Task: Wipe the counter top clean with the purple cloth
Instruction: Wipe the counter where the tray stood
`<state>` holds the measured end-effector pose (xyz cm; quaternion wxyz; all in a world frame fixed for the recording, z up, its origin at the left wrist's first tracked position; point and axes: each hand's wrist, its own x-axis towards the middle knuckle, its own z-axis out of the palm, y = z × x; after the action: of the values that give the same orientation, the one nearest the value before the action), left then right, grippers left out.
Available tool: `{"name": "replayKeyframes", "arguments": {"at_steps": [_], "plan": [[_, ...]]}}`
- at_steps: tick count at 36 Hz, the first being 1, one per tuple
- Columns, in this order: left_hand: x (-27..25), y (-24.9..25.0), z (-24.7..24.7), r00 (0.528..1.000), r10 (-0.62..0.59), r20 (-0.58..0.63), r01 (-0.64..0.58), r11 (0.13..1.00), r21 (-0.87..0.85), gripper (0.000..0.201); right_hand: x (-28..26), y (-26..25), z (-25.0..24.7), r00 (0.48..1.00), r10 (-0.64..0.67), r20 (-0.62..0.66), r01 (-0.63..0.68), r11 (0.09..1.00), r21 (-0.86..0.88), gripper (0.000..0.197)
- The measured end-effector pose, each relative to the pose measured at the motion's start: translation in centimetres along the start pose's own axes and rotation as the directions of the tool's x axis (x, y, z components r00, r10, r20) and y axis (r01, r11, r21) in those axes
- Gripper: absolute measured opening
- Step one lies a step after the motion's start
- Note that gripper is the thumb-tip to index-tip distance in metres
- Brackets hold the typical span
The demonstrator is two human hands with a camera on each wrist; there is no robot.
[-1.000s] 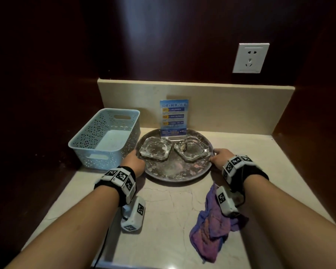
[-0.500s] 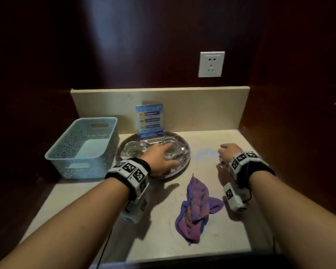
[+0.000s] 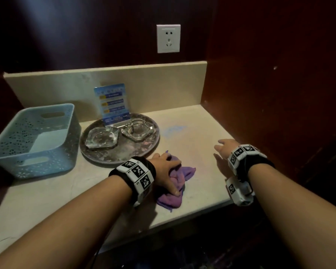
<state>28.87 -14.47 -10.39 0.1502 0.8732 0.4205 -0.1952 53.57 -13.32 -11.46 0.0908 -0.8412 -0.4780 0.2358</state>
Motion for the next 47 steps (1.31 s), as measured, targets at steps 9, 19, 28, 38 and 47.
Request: {"name": "replayKeyframes", "arguments": {"at_steps": [9,19,28,38,47], "plan": [[0.4,1.6,1.2,0.985,-0.097,-0.143,0.087,0.993,-0.074,0.078,-1.4,1.0,0.4,0.987,-0.099,0.126,0.124,0.971,-0.203,0.059],[1.5,5.2,2.2,0.952,-0.286,-0.109,0.263,0.947,-0.186,0.089,-1.3,3.5,-0.7,0.944,-0.123,0.305,0.254,0.862,-0.438,0.079],[2.0,6.7,2.9,0.898,-0.352,-0.263,0.297,0.928,-0.227,0.040,-0.9,3.9,-0.5,0.931,-0.151,0.334,0.312,0.803,-0.508,0.084],[3.2,4.5,-1.6,0.765,-0.404,-0.502,0.160,0.874,-0.458,0.024,-0.6,3.4,-1.1,0.922,-0.186,0.340,0.344,0.796,-0.499,0.078],[7.2,0.0,-5.4,0.641,-0.474,-0.604,0.050,0.811,-0.583,0.029,0.5,0.8,-2.0,0.911,-0.245,0.333,0.395,0.749,-0.532,0.074]]}}
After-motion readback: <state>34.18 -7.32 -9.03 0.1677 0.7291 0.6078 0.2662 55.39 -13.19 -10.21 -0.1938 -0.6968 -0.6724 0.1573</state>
